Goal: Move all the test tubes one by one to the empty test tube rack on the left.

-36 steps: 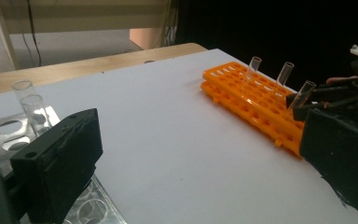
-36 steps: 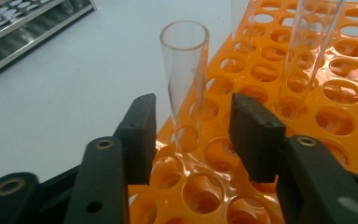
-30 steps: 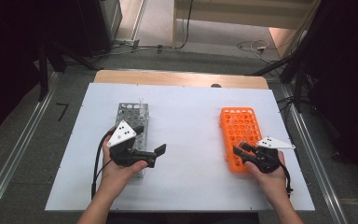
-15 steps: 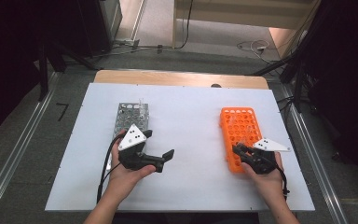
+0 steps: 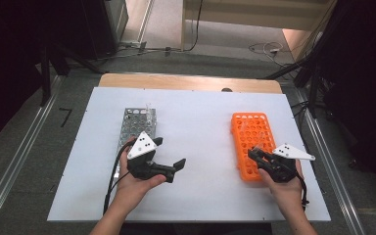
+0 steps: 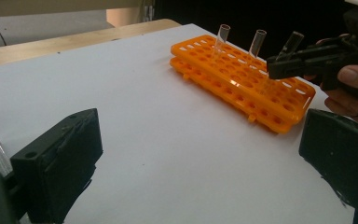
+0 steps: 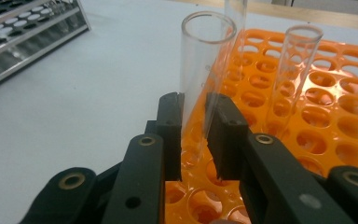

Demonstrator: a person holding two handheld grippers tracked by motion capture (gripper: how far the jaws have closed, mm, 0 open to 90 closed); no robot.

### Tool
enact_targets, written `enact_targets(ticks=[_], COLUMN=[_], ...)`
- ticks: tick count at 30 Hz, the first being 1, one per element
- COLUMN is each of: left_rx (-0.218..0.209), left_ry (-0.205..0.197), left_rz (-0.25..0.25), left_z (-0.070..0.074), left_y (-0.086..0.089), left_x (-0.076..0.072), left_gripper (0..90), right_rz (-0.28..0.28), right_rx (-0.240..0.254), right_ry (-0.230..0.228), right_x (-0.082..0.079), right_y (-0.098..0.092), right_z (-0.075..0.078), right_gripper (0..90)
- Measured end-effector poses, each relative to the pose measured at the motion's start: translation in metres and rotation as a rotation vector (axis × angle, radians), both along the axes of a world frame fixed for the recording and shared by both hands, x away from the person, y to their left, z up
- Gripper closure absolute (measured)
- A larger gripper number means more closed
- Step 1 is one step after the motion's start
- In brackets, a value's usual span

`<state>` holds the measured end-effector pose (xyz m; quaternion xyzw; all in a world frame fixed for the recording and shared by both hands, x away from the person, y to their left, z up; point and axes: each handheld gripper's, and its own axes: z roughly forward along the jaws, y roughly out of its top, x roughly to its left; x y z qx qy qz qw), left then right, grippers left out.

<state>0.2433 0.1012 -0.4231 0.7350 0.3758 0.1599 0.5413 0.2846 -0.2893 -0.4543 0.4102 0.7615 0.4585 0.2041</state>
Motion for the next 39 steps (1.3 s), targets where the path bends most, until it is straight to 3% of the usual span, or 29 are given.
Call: enact_targets(ticks=[11, 26, 39], left_rx=[0.001, -0.013, -0.024], left_ry=[-0.003, -0.005, -0.013], left_rz=[-0.030, -0.112, -0.185], left_z=[0.002, 0.003, 0.005], left_y=[-0.009, -0.028, -0.050], left_x=[-0.003, -0.009, -0.017], left_gripper=[0.0, 2.4, 16.3], right_rz=[0.021, 0.159, 0.266], right_rx=[0.007, -0.018, -0.036], right_ry=[-0.044, -0.038, -0.024], right_x=[-0.013, -0.030, -0.044], right_y=[0.006, 0.049, 0.081], right_z=[0.017, 0.014, 0.010], right_gripper=[73.7, 73.8, 73.8])
